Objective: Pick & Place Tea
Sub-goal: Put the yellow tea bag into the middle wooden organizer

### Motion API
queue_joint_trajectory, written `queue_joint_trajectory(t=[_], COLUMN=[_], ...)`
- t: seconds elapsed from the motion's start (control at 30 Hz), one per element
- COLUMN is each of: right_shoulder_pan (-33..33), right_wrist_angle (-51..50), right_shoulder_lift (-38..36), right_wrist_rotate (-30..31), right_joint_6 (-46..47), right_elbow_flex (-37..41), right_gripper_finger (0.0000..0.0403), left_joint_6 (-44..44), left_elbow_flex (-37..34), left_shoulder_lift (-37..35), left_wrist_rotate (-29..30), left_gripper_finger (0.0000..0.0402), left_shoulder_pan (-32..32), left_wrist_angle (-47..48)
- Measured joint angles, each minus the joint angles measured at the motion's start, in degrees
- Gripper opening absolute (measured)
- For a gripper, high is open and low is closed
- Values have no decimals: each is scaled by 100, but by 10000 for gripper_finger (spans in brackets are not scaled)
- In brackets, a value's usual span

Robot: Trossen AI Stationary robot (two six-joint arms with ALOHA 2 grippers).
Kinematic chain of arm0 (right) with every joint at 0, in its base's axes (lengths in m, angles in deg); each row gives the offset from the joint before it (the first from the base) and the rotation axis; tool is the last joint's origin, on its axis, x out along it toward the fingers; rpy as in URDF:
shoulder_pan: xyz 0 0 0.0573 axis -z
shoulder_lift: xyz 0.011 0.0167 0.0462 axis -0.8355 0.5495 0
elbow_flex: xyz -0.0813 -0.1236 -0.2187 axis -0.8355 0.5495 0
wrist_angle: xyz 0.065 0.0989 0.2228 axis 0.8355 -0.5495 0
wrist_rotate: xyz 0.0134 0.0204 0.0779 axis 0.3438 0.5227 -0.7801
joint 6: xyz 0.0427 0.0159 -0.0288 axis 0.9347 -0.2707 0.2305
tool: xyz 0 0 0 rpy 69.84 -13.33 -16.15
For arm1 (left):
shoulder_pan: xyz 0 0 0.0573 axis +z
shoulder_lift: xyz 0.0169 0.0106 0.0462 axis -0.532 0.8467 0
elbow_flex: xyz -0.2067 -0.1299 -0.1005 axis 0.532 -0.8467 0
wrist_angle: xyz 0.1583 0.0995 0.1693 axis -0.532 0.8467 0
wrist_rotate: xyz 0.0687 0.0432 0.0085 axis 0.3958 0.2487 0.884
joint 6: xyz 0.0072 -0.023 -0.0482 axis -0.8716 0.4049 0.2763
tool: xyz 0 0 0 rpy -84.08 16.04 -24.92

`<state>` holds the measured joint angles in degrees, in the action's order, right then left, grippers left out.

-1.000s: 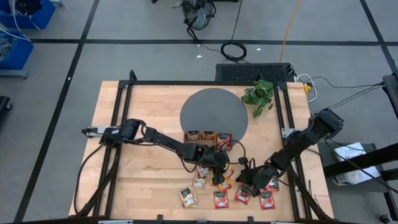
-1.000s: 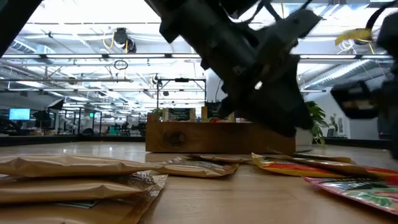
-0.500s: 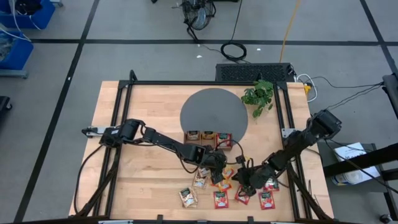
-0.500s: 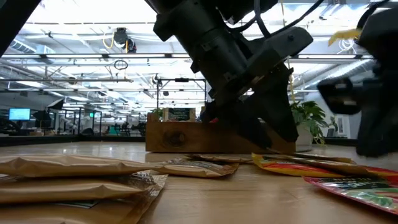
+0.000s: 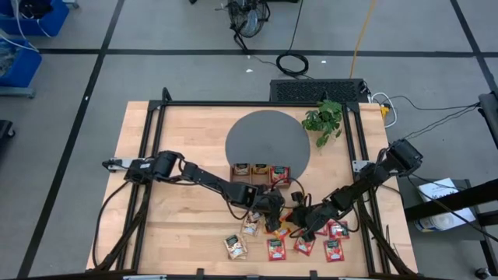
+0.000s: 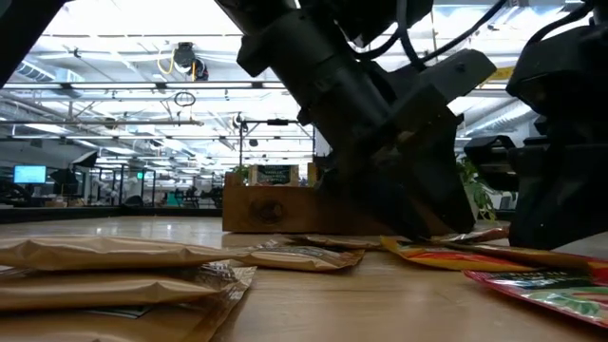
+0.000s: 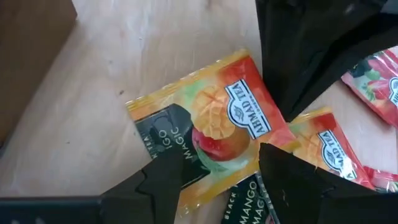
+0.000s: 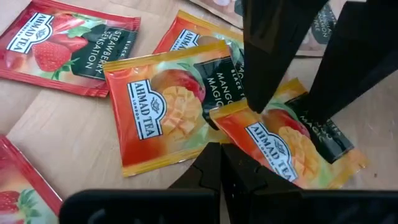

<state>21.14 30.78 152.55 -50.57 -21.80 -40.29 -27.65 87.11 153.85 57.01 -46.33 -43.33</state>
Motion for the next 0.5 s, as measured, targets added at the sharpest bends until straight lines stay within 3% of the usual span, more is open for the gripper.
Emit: queue_joint_trajectory(t=[0.37, 0.43, 0.5], right_shoulder_pan=[-453, -611, -720], right_wrist_angle=[-133, -44, 17], right_shoulder_lift=[-393, -553, -637], right_wrist_rotate=[-487, -316, 248], right_joint_6=[6, -192, -429], right_elbow_flex=[-49, -132, -172], right_gripper_finger=[0, 0, 0], left_joint_6=[-11, -17, -19], left_elbow_flex=[3, 2, 1], left_shoulder_lift=[69, 71, 71], left_wrist_rotate=[-22, -20, -24], left_gripper_finger=[214, 214, 214], left_shoulder_pan=[45, 61, 66], left_wrist_angle=[-32, -27, -28])
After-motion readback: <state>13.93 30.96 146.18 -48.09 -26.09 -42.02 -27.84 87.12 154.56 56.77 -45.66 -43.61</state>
